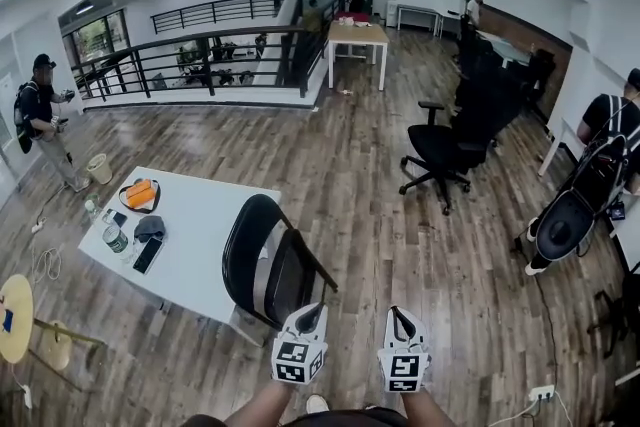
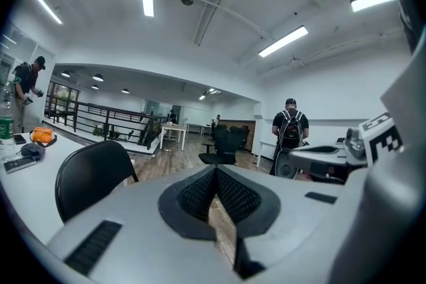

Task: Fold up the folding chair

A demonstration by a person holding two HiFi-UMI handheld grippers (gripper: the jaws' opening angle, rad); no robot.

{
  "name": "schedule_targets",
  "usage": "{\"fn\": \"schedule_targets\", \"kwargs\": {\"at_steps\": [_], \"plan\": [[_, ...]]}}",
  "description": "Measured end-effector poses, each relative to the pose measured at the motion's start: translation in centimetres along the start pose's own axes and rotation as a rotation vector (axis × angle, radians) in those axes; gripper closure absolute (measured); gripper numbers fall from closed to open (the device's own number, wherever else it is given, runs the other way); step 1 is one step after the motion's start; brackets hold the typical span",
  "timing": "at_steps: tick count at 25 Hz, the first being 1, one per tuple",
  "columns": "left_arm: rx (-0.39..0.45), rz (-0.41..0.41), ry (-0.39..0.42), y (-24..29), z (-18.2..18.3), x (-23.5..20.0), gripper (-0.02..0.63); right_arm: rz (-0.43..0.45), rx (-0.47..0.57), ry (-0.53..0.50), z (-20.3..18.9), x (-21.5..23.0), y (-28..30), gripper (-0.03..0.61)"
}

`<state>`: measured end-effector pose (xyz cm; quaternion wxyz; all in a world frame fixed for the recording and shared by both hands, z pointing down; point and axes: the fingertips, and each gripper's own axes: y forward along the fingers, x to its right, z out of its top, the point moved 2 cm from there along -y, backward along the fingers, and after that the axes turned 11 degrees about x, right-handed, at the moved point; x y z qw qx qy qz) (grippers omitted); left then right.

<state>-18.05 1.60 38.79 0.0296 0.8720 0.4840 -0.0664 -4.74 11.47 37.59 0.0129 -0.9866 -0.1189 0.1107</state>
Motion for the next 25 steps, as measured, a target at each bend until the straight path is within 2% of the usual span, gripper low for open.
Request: {"fn": "schedule_targets", "kwargs": {"at_steps": [6, 13, 18, 25], "plan": [[0.022, 0.016, 0.002, -1.2, 0.7, 3.7, 0.609, 0.000, 0.029, 0.029, 1.0, 2.4, -3.6, 0.565], [0.007, -0.001, 0.005, -3.1, 0.9, 8.1, 0.609, -0.022, 0.030, 0.090, 1.3, 4.0, -7.6, 0.565], [-0.002, 0.005, 0.047, -4.2, 0.5, 9.7, 0.609, -0.015, 0.046, 0.092, 1.8, 4.5, -9.2, 0.565], [0.004, 0.013, 0.032, -4.6, 0.6, 10.4, 0.609, -0.026, 0.042, 0.099, 1.1, 4.9, -10.3, 0.565]]}}
